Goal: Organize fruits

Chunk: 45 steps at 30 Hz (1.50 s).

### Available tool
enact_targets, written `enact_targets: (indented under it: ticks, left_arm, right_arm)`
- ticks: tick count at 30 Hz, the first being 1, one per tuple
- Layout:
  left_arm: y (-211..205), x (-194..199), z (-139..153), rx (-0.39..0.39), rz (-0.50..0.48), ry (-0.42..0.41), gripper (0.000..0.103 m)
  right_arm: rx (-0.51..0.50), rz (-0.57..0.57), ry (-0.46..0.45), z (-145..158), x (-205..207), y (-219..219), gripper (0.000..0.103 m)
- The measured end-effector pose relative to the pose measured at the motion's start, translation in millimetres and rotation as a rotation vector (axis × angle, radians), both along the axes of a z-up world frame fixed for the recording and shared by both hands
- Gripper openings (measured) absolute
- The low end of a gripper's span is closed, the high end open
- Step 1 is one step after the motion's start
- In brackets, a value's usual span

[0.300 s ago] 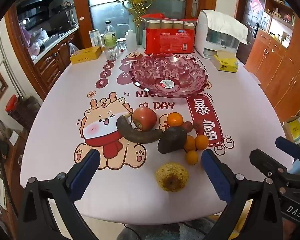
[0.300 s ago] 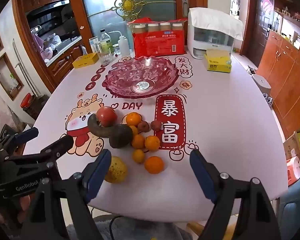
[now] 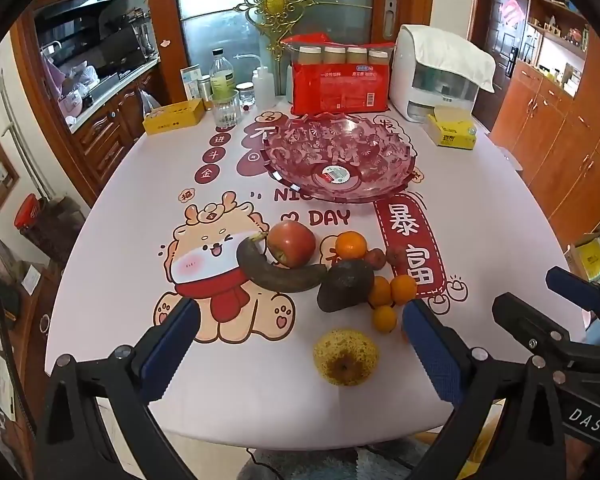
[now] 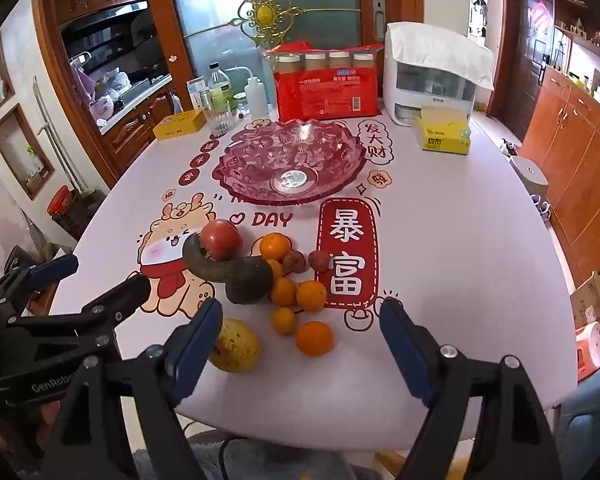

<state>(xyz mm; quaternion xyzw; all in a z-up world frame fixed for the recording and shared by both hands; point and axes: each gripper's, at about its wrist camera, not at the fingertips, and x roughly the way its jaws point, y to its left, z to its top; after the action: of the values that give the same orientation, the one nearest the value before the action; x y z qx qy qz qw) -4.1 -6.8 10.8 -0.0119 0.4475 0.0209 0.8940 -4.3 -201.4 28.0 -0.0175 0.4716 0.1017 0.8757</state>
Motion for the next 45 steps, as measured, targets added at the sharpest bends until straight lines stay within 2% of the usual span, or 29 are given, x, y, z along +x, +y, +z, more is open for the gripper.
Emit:
enact_targets:
  ticks: [38,45]
  left_arm:
    - [0.9,3.0,4.5,0.002,0.027,-0.007,0.101]
    - [-12.8,-5.8,7.9,0.051,0.046,-0.009,0.101]
  right_arm:
    - [0.007,0.037,-0.036,11.2,1.3,1.3,0.081]
    - [0.018,0.056,-0.052,15.4,-3.0,-6.6,0.081]
